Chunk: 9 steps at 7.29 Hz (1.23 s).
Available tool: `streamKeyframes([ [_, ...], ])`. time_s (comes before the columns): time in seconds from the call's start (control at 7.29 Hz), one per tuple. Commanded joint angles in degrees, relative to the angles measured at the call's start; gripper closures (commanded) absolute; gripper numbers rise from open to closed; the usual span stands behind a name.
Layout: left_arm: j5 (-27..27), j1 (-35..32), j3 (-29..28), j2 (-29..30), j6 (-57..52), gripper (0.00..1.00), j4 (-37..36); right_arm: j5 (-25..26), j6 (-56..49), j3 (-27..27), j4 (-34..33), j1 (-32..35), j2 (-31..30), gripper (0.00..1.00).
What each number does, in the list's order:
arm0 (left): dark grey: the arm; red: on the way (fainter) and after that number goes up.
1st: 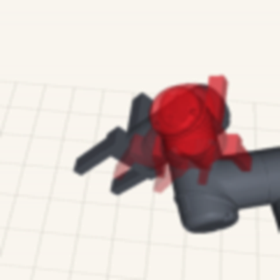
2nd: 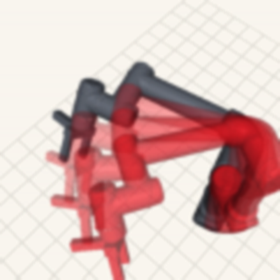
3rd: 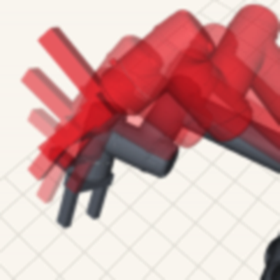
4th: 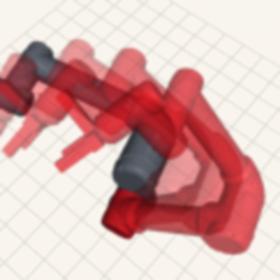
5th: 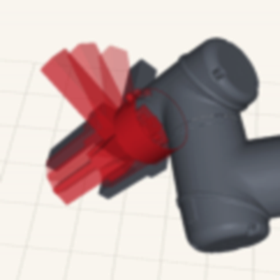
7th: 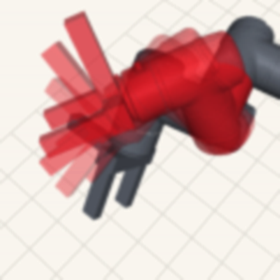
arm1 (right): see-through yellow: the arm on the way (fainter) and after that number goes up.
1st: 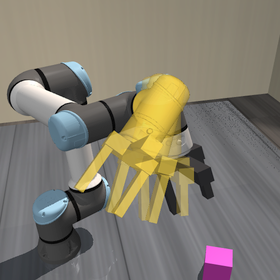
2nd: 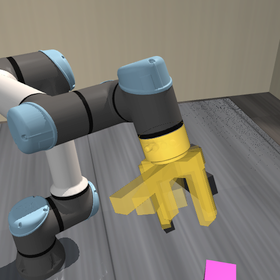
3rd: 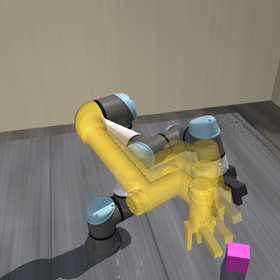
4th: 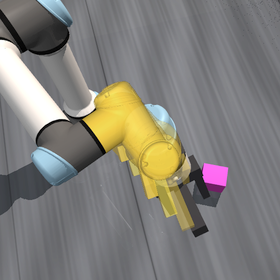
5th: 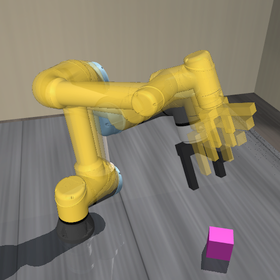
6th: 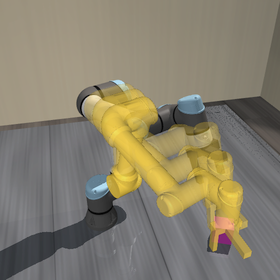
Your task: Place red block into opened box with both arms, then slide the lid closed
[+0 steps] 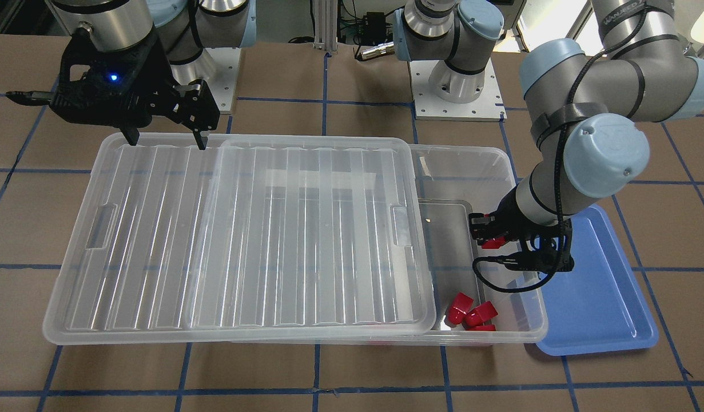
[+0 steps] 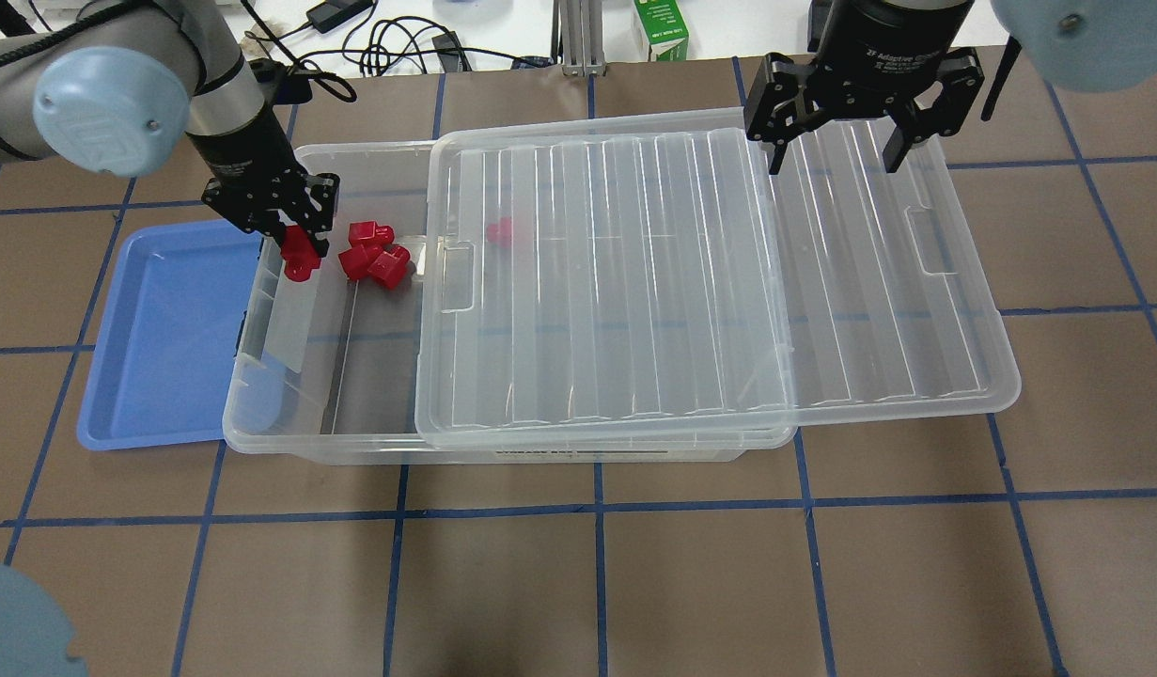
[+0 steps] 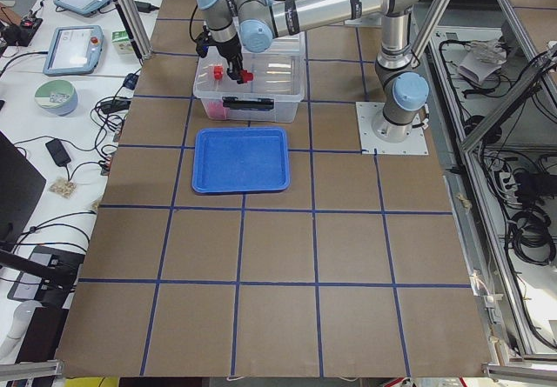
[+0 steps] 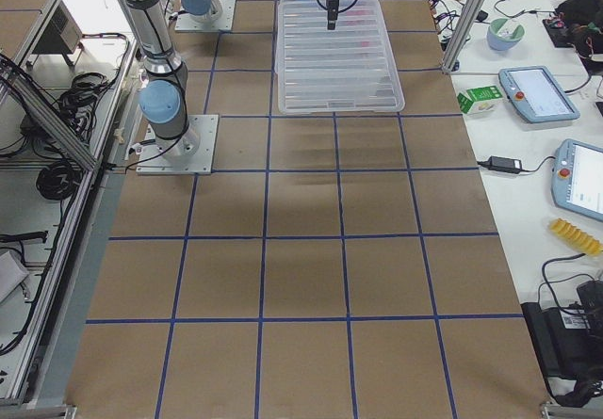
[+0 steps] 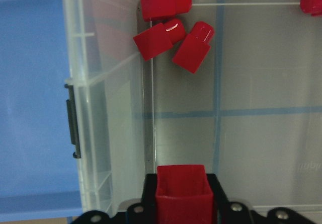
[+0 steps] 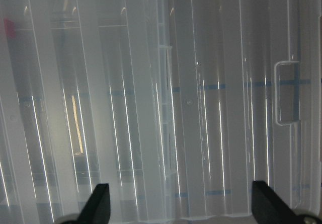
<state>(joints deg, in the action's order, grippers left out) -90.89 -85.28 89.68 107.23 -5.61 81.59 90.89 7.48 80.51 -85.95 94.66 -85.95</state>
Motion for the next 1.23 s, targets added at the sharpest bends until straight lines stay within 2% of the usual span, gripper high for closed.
streamKeyframes([
  [0.0, 0.4, -0.8, 4.3, -0.3, 0.7, 0.99, -3.7, 0.1, 0.5, -0.1, 0.1, 0.0, 0.1, 0.0],
  [0.27, 0.4, -0.8, 10.1, -0.6, 0.6, 0.99, -11.6, -0.1, 0.5, 0.0, 0.1, 0.0, 0.1, 0.0],
  [1.1, 0.5, -1.2, 16.8, -0.2, 3.2, 0.98, -17.9, -0.1, 0.3, -0.1, 0.0, 0.1, 0.0, 0.0],
])
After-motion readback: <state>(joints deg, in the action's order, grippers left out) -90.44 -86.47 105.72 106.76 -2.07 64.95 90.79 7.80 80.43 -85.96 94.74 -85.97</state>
